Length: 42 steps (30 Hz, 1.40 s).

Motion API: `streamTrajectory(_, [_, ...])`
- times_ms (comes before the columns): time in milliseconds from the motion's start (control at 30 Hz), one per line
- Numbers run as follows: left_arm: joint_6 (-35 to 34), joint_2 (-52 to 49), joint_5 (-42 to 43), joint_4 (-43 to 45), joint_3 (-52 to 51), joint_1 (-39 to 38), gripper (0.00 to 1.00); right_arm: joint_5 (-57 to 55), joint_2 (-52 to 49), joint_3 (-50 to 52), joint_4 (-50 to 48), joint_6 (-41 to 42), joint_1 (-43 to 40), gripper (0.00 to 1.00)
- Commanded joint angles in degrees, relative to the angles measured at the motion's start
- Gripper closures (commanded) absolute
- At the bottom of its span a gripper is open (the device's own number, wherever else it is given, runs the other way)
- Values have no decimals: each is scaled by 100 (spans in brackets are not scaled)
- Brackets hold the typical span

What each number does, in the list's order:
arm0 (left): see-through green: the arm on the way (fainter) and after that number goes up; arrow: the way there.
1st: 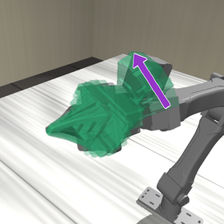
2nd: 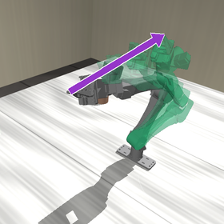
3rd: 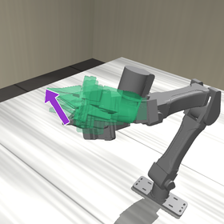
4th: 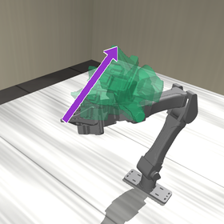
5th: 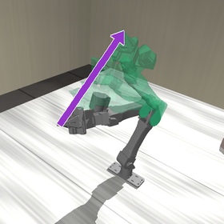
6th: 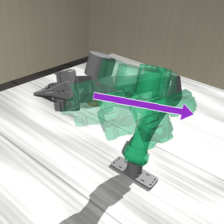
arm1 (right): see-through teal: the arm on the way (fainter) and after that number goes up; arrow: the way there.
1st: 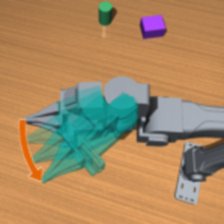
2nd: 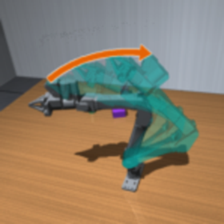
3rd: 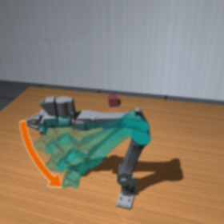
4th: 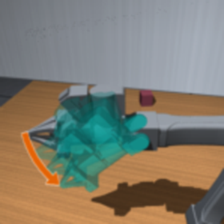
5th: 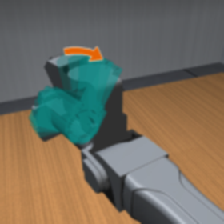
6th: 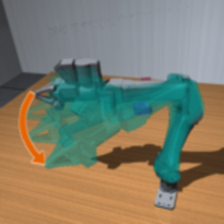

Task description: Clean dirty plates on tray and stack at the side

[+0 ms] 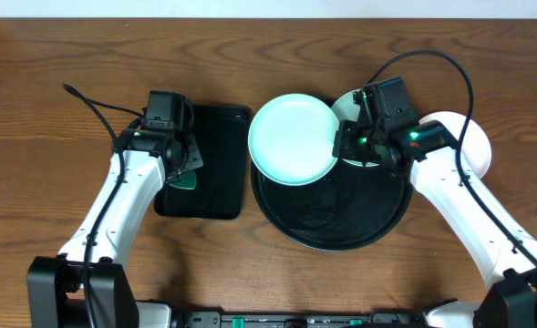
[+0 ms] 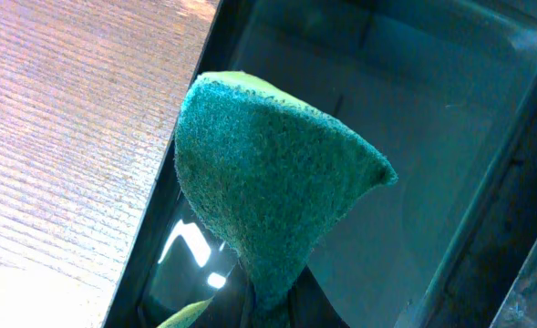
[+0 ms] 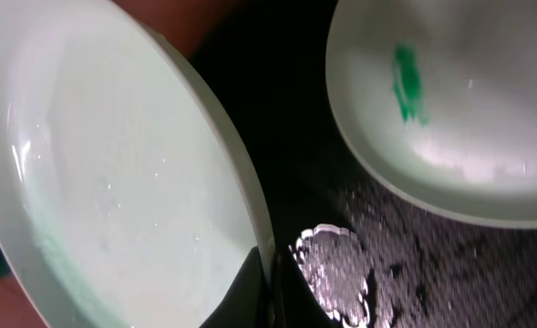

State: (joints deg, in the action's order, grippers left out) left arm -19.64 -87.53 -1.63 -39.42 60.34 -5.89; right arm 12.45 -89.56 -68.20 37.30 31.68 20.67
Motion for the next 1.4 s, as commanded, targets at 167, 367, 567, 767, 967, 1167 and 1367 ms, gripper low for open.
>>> streamTrajectory(167, [-33, 50, -9, -13, -13, 4, 92, -195, -1005, -774, -219, 173, 380, 99])
streamTrajectory(367, [-33, 50, -9, -13, -13, 4, 92, -699, -1888, -1906, -175, 173, 758, 99])
streamTrajectory(567, [-33, 50, -11, -13, -13, 4, 92, -1821, -2256, -2586, -282, 87, 1213, 99])
streamTrajectory(767, [-33, 50, -11, -13, -13, 4, 92, -2800, -2275, -2610, -588, -258, 1626, 99])
streamTrajectory(967, [-33, 50, -11, -13, -13, 4, 92, -3952, -2275, -2610, -1082, -1163, 2133, 99])
streamTrajectory(1167, [-33, 50, -11, -13, -13, 4, 92, -4903, -2275, -2610, -1384, -2109, 2518, 99])
streamTrajectory(1367, [-33, 50, -11, -13, -13, 4, 92, -6043, -2275, -2610, -2188, -3554, 2944, 99])
